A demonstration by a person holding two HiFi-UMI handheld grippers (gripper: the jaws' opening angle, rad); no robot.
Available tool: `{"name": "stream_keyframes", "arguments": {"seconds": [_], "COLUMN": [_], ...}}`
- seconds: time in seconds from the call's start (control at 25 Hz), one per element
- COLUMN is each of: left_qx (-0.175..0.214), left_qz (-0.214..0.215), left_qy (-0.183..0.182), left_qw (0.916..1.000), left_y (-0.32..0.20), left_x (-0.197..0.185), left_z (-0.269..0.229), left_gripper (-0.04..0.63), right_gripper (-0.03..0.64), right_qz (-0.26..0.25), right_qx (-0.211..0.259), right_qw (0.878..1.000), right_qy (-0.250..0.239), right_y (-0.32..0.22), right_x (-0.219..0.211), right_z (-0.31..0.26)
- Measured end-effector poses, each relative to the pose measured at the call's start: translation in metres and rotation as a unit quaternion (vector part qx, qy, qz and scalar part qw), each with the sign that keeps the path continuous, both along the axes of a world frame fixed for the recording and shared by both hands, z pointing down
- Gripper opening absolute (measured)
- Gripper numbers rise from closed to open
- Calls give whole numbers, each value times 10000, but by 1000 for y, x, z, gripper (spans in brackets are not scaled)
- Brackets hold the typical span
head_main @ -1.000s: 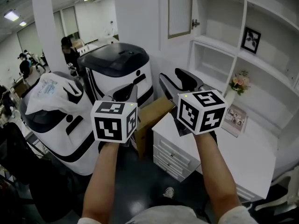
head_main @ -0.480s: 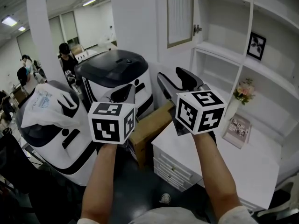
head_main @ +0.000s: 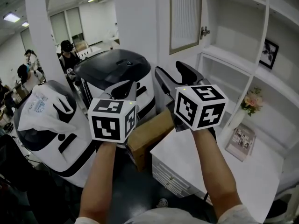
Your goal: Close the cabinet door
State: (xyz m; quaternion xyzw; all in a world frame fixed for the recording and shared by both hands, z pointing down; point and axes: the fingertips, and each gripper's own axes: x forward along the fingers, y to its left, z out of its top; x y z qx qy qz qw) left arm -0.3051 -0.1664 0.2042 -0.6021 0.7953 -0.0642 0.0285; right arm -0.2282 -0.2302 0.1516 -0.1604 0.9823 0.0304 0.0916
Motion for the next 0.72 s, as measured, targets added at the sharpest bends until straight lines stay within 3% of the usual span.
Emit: {"name": "stream_keyframes", "arguments": {"seconds": [0.32, 0.72], "left_qx": [-8, 39], "left_qz": [-135, 75], "left_qy": [-36, 34], "left_qw": [9999, 10000], "left_y": [-26, -46], "left_x": [-10, -21], "left_z": [-4, -4], "left_gripper": [-2, -2], "right_gripper": [298, 304], "right_qz": [-95, 109], "right_qx": [-14, 150], "right_qw": [10000, 9998], "right_qy": [10, 118], "right_y": [-27, -39], "right_x": [-14, -29], "right_z": [-7, -14]}}
